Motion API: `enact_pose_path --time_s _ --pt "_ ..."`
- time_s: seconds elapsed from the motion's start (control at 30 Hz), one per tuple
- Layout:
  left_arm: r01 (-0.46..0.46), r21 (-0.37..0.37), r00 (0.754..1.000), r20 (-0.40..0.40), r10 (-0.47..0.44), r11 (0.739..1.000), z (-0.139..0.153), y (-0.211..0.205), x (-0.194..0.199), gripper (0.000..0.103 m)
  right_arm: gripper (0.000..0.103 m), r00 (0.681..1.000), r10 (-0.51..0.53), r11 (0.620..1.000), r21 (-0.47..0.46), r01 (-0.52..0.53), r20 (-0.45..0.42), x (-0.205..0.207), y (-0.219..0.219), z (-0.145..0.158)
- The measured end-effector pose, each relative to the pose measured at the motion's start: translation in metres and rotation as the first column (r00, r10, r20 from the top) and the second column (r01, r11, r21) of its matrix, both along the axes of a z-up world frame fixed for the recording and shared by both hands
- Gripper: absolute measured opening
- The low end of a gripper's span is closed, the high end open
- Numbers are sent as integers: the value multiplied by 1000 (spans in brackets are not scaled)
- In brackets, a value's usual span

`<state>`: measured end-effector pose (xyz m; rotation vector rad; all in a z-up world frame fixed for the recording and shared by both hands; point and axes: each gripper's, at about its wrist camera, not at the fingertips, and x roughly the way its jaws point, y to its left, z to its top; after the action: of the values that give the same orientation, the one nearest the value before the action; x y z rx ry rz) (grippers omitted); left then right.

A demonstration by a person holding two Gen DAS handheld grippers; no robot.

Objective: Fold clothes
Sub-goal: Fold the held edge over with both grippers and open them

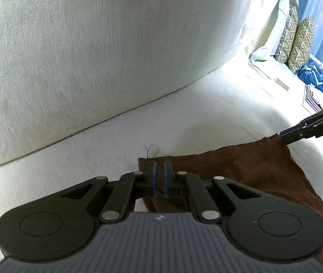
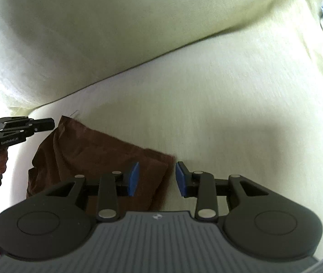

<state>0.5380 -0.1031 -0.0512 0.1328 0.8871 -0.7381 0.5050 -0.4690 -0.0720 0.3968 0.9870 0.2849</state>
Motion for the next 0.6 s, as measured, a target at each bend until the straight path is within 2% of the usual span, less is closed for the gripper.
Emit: enact_pose_path --time_s 0.07,0.13,0.23,0.37,0.43,0.5,0.6 --pt "1 -1 1000 0 -1 1000 -1 -1 0 4 12 1000 23 1000 -16 -23 4 1 8 -1" --pt "-1 -3 1000 0 1 1000 -2 -2 0 4 12 999 37 999 -29 -37 5 2 14 -3" --pt "-10 -6 1000 -11 10 1000 -4 -1 2 4 12 1000 3 1000 -11 -3 -6 0 9 -6" --pt "-9 -6 1000 -22 9 1000 -3 1 5 4 15 1000 -15 1000 -18 15 27 -1 15 2" --pt "-9 -3 999 -38 9 1000 -4 3 6 12 16 999 -12 1000 -22 12 36 -3 14 6" --pt "-7 -1 999 -51 7 1000 -5 3 8 35 18 999 0 1000 -15 0 37 -4 18 7" --pt "3 6 997 -74 -3 1000 -6 3 13 37 20 1000 7 1000 -22 -6 28 -4 22 3"
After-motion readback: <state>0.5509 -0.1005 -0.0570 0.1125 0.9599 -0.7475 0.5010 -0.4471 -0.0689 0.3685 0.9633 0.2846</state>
